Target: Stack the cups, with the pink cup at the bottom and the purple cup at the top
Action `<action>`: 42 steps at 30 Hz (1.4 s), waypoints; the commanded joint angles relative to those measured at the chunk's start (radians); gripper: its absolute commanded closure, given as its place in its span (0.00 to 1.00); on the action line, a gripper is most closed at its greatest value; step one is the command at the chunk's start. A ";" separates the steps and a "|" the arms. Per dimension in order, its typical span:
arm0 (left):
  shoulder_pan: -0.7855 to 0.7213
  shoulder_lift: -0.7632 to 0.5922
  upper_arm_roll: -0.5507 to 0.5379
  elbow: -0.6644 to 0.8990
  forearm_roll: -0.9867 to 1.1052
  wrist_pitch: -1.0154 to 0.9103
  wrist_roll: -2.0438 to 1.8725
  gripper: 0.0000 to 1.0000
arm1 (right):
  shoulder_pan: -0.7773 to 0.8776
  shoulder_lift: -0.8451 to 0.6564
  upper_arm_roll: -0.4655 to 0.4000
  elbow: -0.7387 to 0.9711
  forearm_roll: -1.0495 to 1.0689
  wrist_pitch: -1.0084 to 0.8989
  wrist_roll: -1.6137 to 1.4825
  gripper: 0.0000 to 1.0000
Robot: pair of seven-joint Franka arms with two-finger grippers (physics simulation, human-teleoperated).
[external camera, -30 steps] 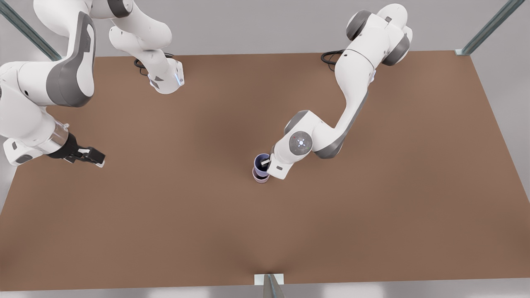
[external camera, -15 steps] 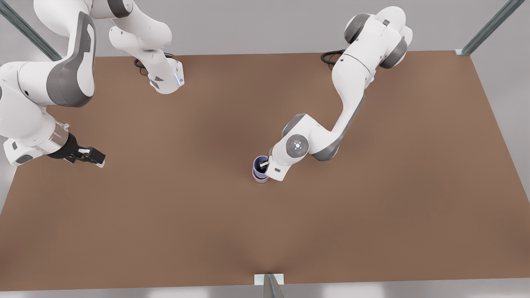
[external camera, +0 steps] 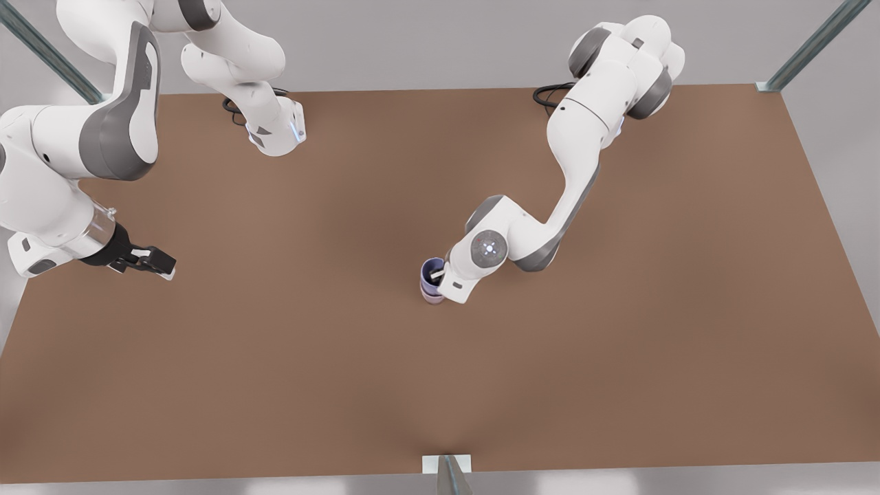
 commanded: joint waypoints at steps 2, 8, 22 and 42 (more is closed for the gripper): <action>0.000 0.001 0.000 -0.001 -0.020 0.000 0.000 0.24 | 0.000 0.000 0.000 0.000 0.004 0.000 0.000 0.00; 0.000 -0.001 0.000 0.000 -0.020 0.000 0.000 0.24 | -0.002 0.000 0.000 -0.001 0.004 0.000 0.000 0.00; 0.000 -0.002 0.003 0.000 -0.020 -0.003 0.014 0.24 | 0.000 0.008 0.000 0.000 0.005 0.006 0.000 0.00; 0.017 -0.144 0.126 0.026 0.026 -0.259 0.224 0.15 | -0.002 0.009 0.000 0.000 0.012 0.012 0.000 0.00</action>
